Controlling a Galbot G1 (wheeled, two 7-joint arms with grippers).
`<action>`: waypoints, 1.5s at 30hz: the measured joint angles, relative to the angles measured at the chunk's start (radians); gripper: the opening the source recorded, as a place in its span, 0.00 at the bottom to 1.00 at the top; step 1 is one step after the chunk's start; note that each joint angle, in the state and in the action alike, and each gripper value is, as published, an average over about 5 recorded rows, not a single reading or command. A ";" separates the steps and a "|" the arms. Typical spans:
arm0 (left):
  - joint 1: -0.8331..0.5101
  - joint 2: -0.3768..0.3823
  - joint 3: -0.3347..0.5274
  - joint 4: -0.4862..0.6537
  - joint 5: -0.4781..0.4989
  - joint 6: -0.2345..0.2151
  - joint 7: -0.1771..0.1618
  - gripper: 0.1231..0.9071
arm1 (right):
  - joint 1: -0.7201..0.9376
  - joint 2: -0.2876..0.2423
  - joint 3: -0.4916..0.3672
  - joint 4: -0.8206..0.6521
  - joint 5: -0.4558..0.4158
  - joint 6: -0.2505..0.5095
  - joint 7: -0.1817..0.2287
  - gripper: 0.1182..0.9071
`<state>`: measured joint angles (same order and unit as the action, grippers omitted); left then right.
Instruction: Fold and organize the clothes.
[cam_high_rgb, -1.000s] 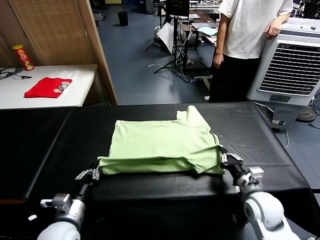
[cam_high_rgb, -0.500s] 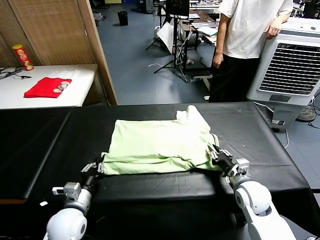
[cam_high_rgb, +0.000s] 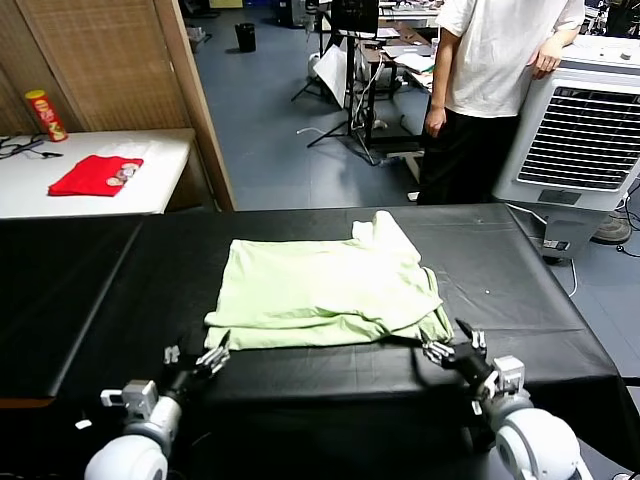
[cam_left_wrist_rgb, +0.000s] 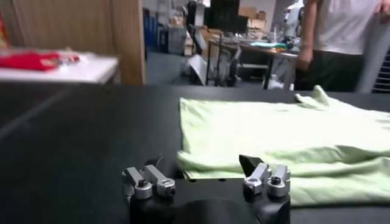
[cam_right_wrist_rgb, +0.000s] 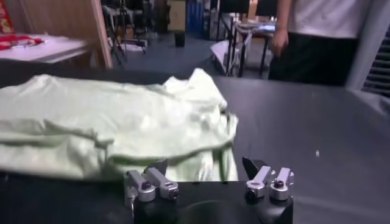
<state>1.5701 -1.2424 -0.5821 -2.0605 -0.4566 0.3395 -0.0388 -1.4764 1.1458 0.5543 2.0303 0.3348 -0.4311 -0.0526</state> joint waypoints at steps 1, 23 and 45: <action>0.001 0.000 -0.001 0.002 -0.005 0.001 0.002 0.86 | -0.001 -0.001 -0.001 0.000 -0.001 0.000 0.000 0.32; 0.048 0.030 -0.013 -0.017 0.105 0.022 -0.014 0.01 | -0.126 -0.034 0.049 0.095 0.006 -0.041 0.020 0.00; 0.267 0.065 -0.072 -0.228 0.102 0.107 -0.072 0.68 | -0.177 -0.061 0.120 0.263 0.118 -0.099 0.062 0.85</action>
<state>1.8376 -1.1775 -0.6545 -2.2886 -0.3549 0.4468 -0.1104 -1.6536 1.0851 0.6743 2.2933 0.4529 -0.5303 0.0096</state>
